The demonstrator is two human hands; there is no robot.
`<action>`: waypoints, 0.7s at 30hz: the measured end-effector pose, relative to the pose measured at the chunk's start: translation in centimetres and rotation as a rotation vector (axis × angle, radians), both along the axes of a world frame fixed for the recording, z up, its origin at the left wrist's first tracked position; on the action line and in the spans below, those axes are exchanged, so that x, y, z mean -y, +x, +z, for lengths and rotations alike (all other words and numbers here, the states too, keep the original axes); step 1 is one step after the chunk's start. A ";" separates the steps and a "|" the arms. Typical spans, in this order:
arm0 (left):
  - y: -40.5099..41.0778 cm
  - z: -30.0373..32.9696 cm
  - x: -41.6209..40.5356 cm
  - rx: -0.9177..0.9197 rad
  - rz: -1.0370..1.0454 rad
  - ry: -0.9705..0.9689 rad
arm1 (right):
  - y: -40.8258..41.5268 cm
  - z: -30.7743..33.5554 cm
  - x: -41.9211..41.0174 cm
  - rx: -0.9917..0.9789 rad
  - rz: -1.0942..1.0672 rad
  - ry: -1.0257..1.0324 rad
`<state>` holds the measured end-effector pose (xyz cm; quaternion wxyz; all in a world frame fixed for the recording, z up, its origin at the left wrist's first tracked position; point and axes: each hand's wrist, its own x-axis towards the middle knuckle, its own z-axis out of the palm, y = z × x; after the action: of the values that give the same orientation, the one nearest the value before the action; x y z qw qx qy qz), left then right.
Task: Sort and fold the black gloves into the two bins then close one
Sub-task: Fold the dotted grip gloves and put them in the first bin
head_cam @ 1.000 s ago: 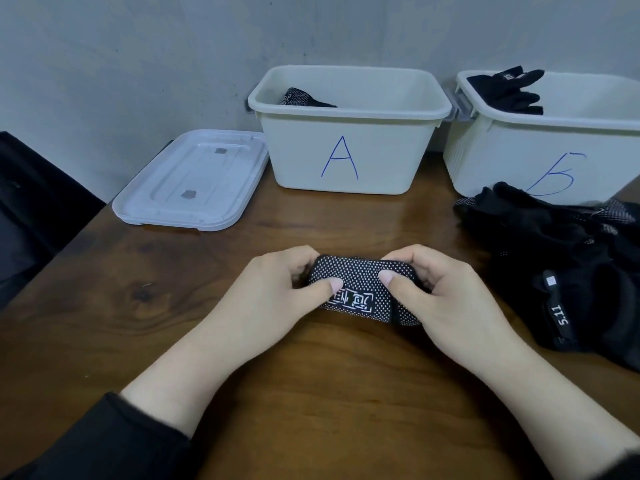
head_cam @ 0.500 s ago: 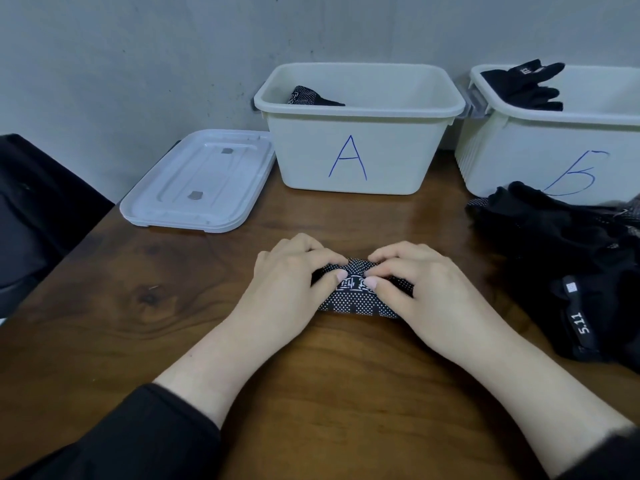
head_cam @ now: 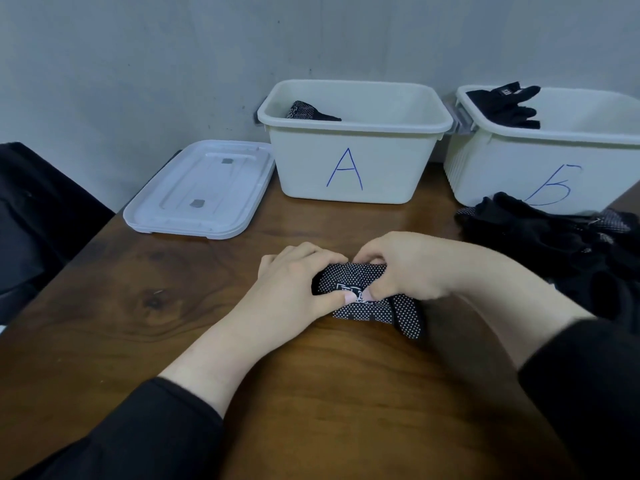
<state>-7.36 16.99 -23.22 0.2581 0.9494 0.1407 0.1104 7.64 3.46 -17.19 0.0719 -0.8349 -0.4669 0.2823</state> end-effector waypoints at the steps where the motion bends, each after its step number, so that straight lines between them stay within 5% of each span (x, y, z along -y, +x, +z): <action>1: 0.0 0.0 -0.1 0.006 0.004 -0.008 | 0.2 0.3 -0.4 0.006 0.030 -0.035; 5: -0.3 0.3 -0.3 0.101 0.072 -0.202 | 0.7 0.4 -0.1 -0.086 0.002 0.026; 13: -0.3 1.5 1.1 0.456 0.458 -1.056 | -0.6 -1.0 1.7 -0.545 -0.475 0.607; 17: -0.4 1.9 2.1 0.373 0.256 -1.349 | -2.2 -0.8 1.1 -0.613 -0.492 0.717; 21: -0.7 2.1 2.4 0.435 0.169 -1.436 | -3.4 -1.0 0.4 -0.589 -0.484 0.670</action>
<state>-8.08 14.59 -21.13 0.8261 0.4906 0.1962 0.1959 4.24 3.11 -18.21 0.5278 -0.7353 -0.2847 0.3156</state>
